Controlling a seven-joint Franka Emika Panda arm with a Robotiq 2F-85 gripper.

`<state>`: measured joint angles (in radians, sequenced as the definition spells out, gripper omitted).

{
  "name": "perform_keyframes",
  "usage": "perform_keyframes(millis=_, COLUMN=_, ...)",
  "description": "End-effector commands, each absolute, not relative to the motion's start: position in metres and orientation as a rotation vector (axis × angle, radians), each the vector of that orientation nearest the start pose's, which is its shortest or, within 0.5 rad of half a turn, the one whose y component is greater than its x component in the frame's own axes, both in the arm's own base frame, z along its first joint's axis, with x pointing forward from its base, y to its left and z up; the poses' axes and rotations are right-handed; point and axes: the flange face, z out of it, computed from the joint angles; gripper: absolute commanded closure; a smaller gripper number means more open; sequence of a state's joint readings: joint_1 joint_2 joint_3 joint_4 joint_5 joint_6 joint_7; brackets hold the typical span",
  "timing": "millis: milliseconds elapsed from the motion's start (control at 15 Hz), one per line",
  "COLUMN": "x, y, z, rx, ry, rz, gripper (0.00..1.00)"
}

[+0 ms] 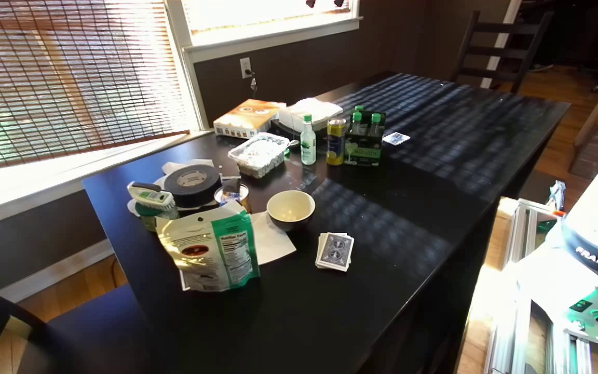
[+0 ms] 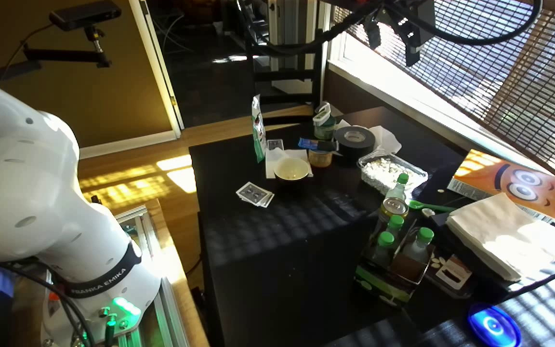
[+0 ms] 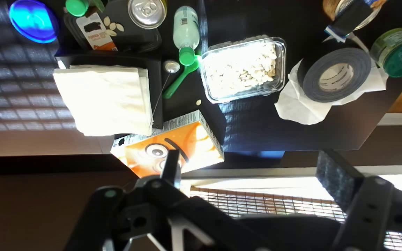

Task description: Pour some of the contents of the clear lunchbox into the ceramic bowl on the left

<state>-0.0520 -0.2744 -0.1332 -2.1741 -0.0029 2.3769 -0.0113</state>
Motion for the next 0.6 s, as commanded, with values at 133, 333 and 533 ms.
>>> perform_keyframes(millis=133, x=0.551, y=-0.128, z=0.525, rx=-3.045, ry=0.457, rz=-0.723, gripper=0.00)
perform_keyframes(millis=333, x=0.600, y=-0.142, z=0.499, rx=-3.083, ry=0.435, rz=-0.732, gripper=0.00)
perform_keyframes(millis=533, x=0.647, y=-0.152, z=0.465, rx=-3.132, ry=0.399, rz=-0.687, gripper=0.00)
